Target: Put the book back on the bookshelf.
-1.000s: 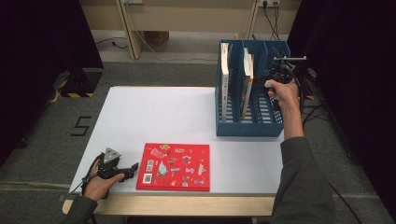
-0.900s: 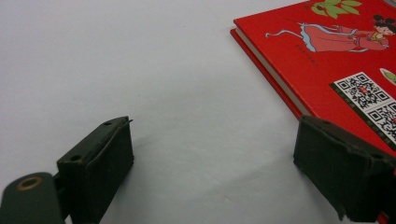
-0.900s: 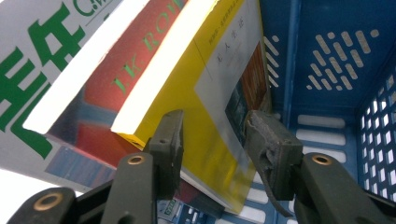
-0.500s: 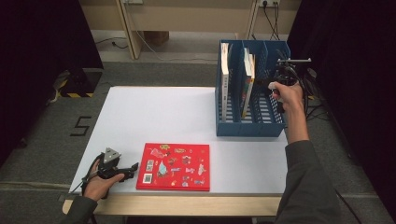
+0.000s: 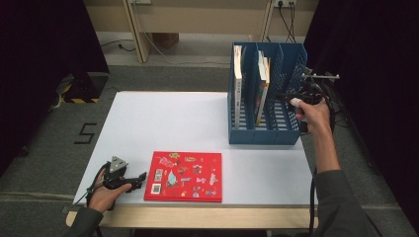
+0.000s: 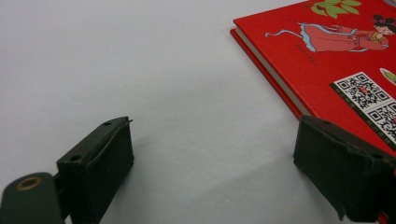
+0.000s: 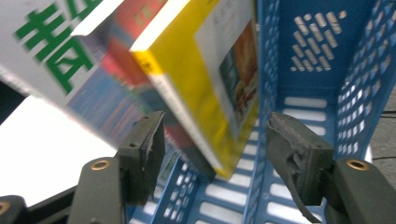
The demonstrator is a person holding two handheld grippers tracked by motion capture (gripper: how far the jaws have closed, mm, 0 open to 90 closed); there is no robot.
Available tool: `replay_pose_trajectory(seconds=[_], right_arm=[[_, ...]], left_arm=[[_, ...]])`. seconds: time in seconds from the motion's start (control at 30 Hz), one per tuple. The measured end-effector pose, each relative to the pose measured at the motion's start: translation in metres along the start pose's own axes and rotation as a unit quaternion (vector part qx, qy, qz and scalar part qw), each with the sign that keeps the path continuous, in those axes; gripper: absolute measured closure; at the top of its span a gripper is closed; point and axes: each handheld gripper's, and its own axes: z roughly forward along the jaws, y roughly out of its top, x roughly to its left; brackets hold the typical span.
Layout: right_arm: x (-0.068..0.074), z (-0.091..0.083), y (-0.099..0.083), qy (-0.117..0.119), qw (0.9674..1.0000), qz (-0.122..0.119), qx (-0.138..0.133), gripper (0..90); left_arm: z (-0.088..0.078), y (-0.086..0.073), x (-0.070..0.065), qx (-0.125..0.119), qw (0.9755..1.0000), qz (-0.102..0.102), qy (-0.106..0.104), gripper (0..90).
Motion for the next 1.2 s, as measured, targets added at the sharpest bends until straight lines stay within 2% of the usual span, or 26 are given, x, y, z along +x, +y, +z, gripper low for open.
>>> replay_pose_trajectory(seconds=[0.43,0.5,0.63,0.7,0.8,0.9,1.2], right_arm=[[0.019,-0.012,-0.027,0.027,0.9993,-0.027,0.006,29.9],[0.022,-0.013,-0.032,0.028,0.9992,-0.028,0.002,26.6],[0.028,-0.016,-0.044,0.030,0.9989,-0.035,0.003,25.9],[0.033,-0.015,-0.052,0.032,0.9987,-0.041,0.001,25.5],[0.039,-0.013,-0.065,0.047,0.9980,-0.042,0.001,25.5],[0.044,-0.011,-0.076,0.047,0.9978,-0.046,0.003,24.9],[0.060,-0.005,-0.100,0.068,0.9961,-0.054,0.015,24.9]], left_arm=[[0.000,0.000,0.000,0.000,1.0000,0.000,0.000,10.7],[0.000,0.000,0.000,0.000,1.0000,0.000,0.000,10.7],[0.000,0.000,0.000,0.002,1.0000,0.002,-0.001,10.7],[0.000,0.000,0.000,0.001,1.0000,0.002,-0.001,10.7],[0.000,0.000,0.000,0.002,1.0000,0.002,-0.001,10.7],[0.000,0.000,0.001,0.003,1.0000,0.002,-0.001,10.7],[0.000,0.000,0.000,0.003,1.0000,0.002,-0.001,10.7]])
